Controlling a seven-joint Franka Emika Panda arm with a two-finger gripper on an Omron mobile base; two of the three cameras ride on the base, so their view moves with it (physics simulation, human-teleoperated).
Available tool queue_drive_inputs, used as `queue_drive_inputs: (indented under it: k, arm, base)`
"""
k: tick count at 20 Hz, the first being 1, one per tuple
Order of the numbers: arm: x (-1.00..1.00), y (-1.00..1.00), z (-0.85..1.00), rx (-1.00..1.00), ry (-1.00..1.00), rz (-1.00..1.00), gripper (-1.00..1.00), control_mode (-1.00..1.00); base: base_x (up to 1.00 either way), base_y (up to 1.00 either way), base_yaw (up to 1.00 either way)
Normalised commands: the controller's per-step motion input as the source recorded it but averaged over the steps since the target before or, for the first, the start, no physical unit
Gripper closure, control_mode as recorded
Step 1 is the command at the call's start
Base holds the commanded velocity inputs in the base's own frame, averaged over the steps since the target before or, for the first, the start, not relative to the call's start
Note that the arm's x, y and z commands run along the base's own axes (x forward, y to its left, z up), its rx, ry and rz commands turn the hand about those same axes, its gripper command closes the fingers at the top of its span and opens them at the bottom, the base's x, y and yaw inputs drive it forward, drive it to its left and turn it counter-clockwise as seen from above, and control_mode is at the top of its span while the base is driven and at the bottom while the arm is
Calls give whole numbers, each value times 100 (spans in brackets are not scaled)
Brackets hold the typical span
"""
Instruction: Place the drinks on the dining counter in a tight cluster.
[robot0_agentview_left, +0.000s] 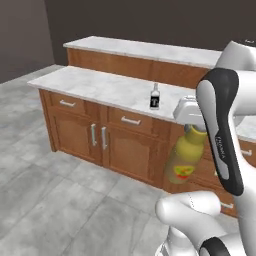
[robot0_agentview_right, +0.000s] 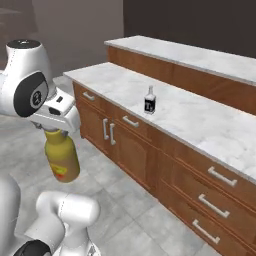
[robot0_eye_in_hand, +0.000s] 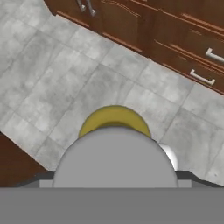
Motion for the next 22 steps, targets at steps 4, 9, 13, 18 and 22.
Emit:
queue_drive_inputs:
  k: [4, 9, 13, 18, 22]
  arm:
    - [0, 0, 0, 0, 0, 0, 100, 100]
    - [0, 0, 0, 0, 0, 0, 100, 100]
    - [0, 0, 0, 0, 0, 0, 100, 100]
    - [0, 0, 0, 0, 0, 0, 100, 100]
    - [0, 0, 0, 0, 0, 0, 100, 100]
  base:
    - [0, 32, 73]
    - [62, 54, 38]
    - [100, 65, -7]
    - [100, 21, -1]
    - [33, 0, 38]
